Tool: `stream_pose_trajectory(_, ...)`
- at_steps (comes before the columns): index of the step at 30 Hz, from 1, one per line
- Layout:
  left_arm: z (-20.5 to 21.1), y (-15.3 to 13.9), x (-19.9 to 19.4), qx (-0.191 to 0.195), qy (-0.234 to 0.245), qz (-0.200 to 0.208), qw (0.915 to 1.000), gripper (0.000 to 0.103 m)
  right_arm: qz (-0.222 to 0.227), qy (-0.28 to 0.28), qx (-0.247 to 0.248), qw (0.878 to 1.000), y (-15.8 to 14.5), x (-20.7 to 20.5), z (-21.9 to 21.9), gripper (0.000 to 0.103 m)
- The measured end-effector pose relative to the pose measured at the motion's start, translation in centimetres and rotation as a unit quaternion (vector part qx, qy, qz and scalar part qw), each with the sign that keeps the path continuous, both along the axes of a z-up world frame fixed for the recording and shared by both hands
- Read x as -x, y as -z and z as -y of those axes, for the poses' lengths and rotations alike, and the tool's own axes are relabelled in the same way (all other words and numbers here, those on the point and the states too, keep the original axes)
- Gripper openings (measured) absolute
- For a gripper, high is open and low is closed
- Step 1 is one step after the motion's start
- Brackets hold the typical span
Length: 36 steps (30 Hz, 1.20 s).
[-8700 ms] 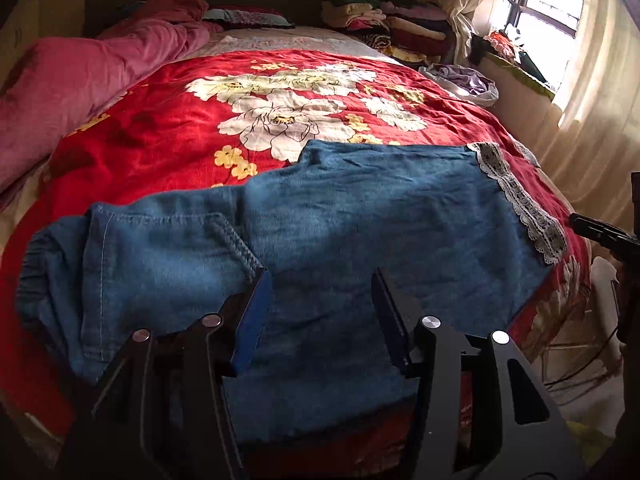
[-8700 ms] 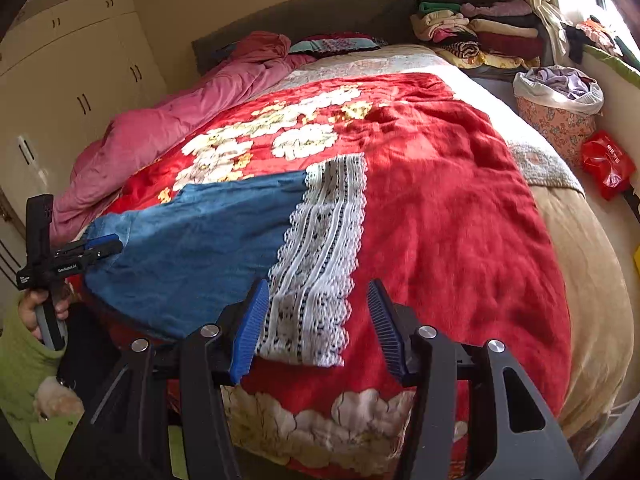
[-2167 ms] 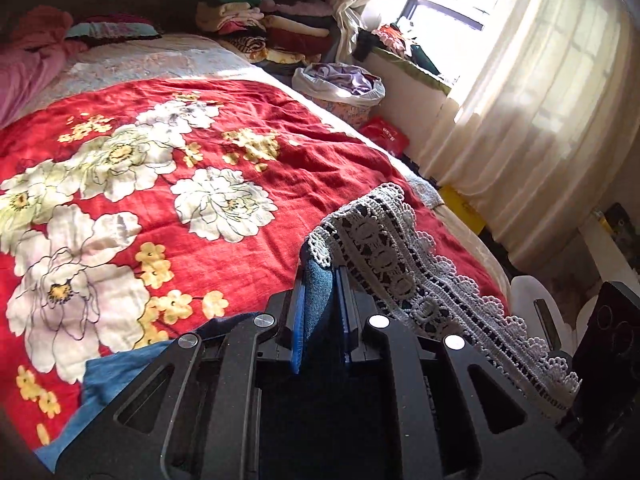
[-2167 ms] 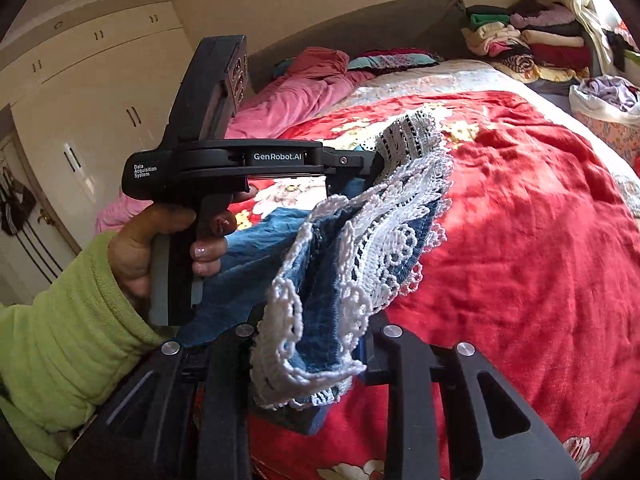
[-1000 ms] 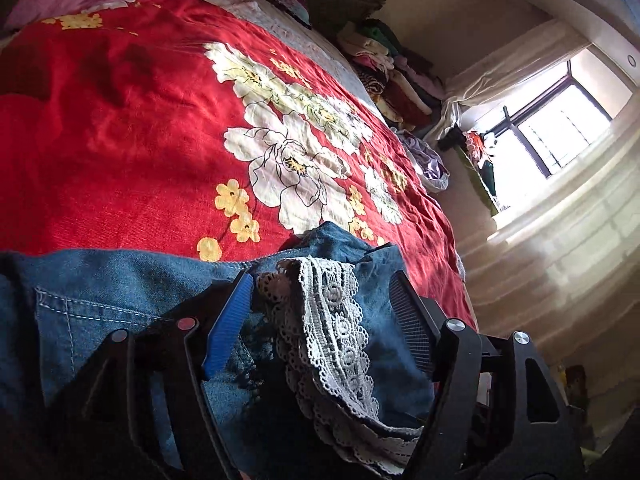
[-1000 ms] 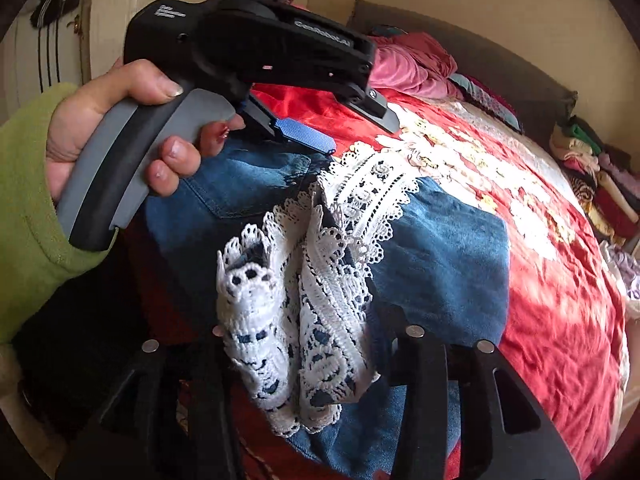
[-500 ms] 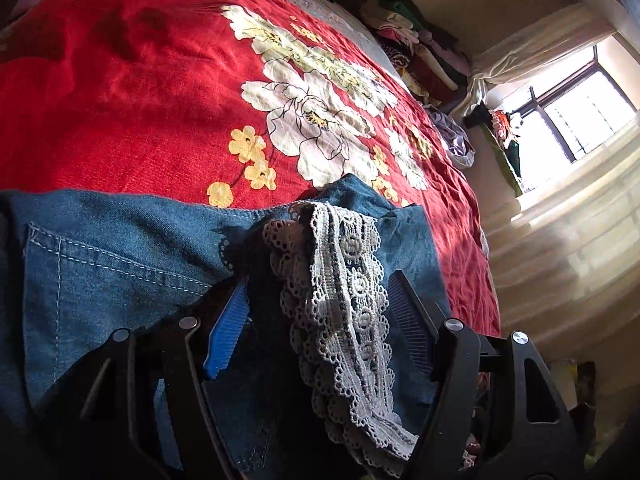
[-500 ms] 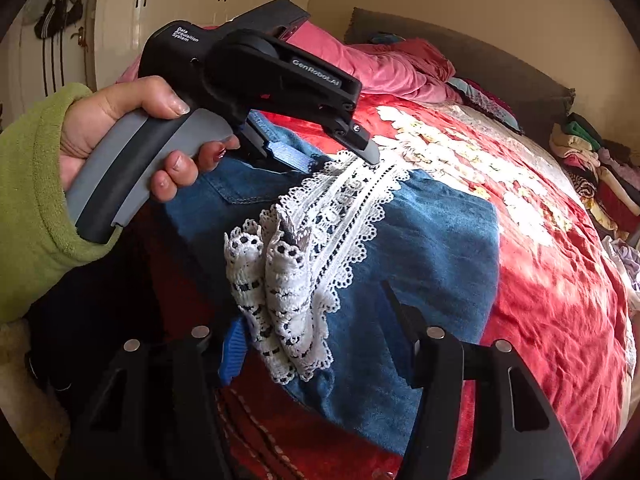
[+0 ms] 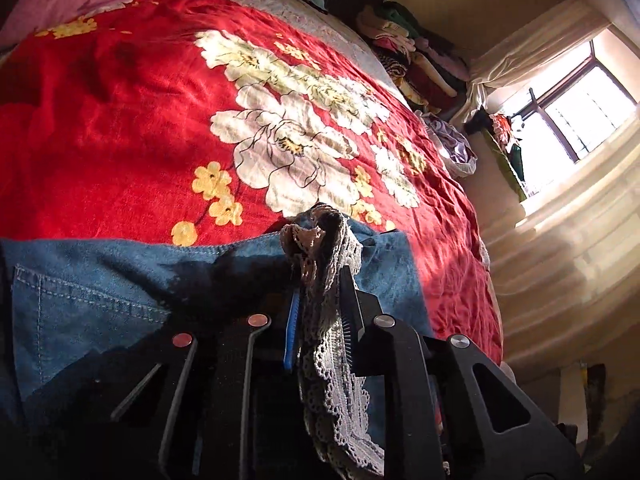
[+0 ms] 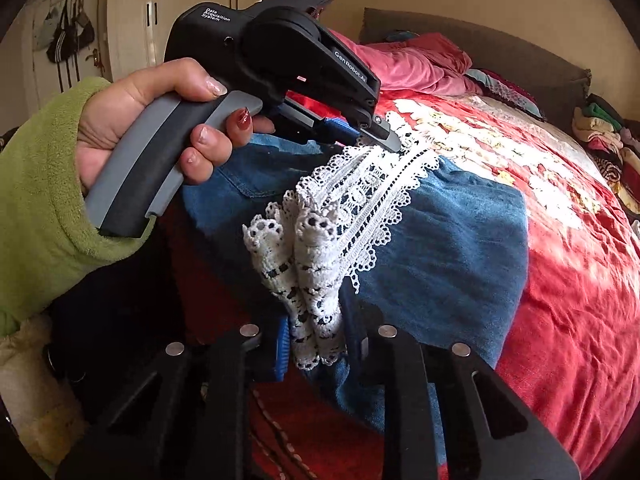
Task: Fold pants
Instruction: 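Lift the lace edge with the left gripper and fold it over the pants, then lay the lace edge down on the pants and open the left gripper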
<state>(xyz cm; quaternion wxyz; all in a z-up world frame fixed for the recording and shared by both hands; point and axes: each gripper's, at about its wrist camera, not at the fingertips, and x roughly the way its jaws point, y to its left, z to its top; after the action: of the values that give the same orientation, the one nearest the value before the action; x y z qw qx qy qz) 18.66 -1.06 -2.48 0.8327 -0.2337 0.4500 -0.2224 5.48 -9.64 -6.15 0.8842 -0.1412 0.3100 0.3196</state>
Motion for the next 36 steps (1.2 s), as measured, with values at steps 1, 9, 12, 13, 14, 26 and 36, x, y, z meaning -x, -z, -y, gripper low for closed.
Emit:
stream_pose_trajectory(1,0.1,-0.5,-0.3,-0.005,0.002,0.007,1.0,0.011,0.006,-0.002,-0.001,1.0,-0.4,-0.1,-0.1,0.021)
stream_pose_trajectory(9,-1.5,2.5,-2.3,-0.028,-0.013,-0.027,0.9992,0.011,0.003,-0.052,0.027,0.998,1.2,-1.3,-3.0,0.024)
stream_pose_trajectory(12,-1.9,3.1,-1.8,-0.028,-0.014,-0.029,0.9991,0.013,0.007,-0.057,0.036,0.998,1.6,-1.0,-3.3,0.025)
stream_pose_trajectory(13,-2.0,3.1,-1.7,-0.028,-0.014,-0.028,0.9991,0.014,0.004,-0.057,0.034,0.998,1.6,-1.0,-3.2,0.025)
stream_pose_trajectory(14,-2.0,3.1,-1.5,-0.03,-0.013,-0.026,0.9991,0.015,0.001,-0.057,0.032,0.998,1.5,-1.0,-3.1,0.025)
stream_pose_trajectory(26,-4.0,0.5,3.2,-0.027,-0.025,0.007,0.9993,0.033,-0.054,-0.051,-0.025,0.997,-0.5,0.1,-0.1,0.036)
stream_pose_trajectory(36,-4.7,0.1,8.6,-0.047,-0.022,0.005,0.9986,0.048,-0.04,0.031,-0.049,0.997,-1.7,-1.5,4.6,0.046)
